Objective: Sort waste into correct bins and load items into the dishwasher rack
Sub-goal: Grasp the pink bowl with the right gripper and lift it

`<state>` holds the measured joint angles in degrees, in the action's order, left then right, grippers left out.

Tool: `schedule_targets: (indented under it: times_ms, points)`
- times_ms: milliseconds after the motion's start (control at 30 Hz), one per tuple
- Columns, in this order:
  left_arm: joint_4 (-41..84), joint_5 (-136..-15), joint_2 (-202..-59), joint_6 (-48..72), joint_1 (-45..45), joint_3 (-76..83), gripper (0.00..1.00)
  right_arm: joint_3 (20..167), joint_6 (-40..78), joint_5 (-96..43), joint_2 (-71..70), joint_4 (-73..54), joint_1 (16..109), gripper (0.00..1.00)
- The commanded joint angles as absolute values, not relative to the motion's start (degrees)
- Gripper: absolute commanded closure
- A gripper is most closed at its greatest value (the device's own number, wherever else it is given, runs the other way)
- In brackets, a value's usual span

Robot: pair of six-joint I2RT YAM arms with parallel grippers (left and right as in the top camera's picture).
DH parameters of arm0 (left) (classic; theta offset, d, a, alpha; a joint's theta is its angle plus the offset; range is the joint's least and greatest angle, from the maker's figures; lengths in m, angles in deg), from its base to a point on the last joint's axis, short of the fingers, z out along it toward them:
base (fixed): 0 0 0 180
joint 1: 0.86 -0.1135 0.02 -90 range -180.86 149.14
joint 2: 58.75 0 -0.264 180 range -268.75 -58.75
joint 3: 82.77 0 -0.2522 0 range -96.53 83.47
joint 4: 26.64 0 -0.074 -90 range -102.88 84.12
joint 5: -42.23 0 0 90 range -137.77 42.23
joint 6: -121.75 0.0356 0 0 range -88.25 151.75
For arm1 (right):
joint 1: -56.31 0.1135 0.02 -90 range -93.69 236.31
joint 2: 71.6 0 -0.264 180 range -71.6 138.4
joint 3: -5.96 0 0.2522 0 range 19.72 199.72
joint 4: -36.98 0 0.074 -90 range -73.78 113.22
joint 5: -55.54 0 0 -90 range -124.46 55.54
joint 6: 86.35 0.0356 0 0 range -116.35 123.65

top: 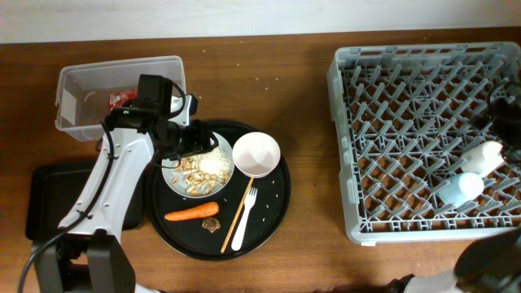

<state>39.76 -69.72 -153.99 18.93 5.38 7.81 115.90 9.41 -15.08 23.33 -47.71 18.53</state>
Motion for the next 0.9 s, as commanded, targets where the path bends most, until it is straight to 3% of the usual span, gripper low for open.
schedule_targets:
  times_ms: [0,167,300,333,367,467,700,867]
  points:
    - [42.5,-63.5,-152.8,19.9,5.4,7.3,0.39,117.9,3.2,-8.1,14.3,-50.0,31.4,0.01]
    - [50.3,-50.0,-152.8,15.9,5.0,7.3,0.34,117.6,3.3,-12.2,16.2,-50.4,57.3,0.03]
    - [52.6,-49.0,-152.8,14.6,2.7,7.3,0.27,117.6,11.4,-21.7,25.8,-45.3,74.2,0.04]
    - [52.8,-49.0,-152.8,14.6,2.2,7.3,0.27,117.6,12.2,-21.7,28.3,-43.8,76.3,0.05]
    - [52.9,-49.0,-152.8,14.6,1.5,7.3,0.27,117.6,13.5,-21.7,32.2,-41.6,79.0,0.13]
    - [53.0,-49.0,-152.8,14.6,1.3,7.3,0.27,117.6,13.9,-21.9,38.6,-38.1,82.0,0.30]
    - [52.7,-49.0,-152.8,14.6,1.3,7.3,0.27,117.6,19.2,-27.7,48.8,-35.5,83.7,0.31]
    - [52.7,-49.0,-152.8,14.6,1.3,7.3,0.27,117.2,20.7,-27.5,51.7,-35.5,84.0,0.39]
